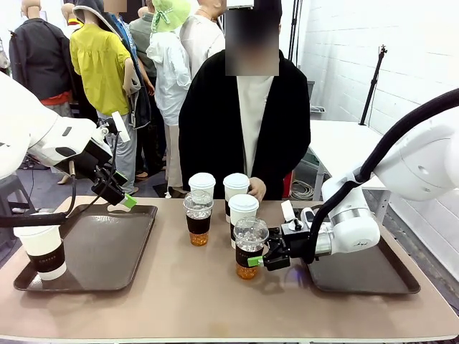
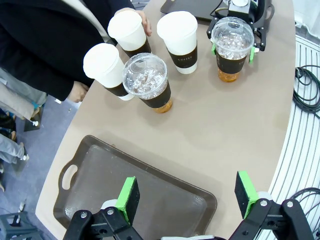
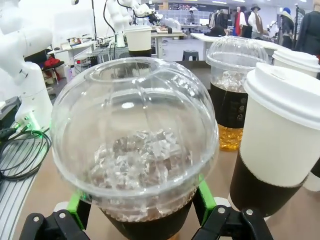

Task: Distribute the coffee onto the tray.
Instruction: Pick up one iced Americano and place it on the right Handle tray.

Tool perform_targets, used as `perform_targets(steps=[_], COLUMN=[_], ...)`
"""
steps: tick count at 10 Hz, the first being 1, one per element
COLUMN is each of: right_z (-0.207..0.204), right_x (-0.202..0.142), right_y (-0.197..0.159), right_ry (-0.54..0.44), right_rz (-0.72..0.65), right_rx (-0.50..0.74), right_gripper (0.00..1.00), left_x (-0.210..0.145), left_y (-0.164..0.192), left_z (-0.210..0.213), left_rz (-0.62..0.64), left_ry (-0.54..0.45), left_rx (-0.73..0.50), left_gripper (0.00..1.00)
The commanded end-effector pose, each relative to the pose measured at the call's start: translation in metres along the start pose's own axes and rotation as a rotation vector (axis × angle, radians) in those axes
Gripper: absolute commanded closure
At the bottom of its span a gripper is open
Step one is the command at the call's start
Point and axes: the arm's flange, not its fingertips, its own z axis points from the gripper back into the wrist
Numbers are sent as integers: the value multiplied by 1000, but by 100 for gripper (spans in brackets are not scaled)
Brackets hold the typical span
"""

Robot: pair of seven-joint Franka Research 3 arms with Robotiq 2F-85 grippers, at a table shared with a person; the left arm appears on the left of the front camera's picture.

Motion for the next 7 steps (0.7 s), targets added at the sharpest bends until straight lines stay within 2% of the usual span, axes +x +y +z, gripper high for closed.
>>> perform_targets(steps=[1,2,3,4,7], right_z=[-10,-11,-12,-11,-4], right_x=[-3,-3,-2,-3,0], right_y=[-6,-6,-5,-4,0], right_ry=[-27,-22,-4,-36,-55], right_rz=[-25,-38,-47,-19,-29], right_rx=[-12,-4,7,15,18], right_gripper=[0,0,18,37,37], left_x=[-2,-2,-2,-2,-2], left_y=[2,2,2,2,2], left_z=[0,0,0,0,0], left_rz=[-12,-12,-12,-12,-12], left_ry=[-9,-9,-9,-9,-9], left_rx=[-18,-18,-18,-18,-18], left_gripper=[0,0,0,0,0])
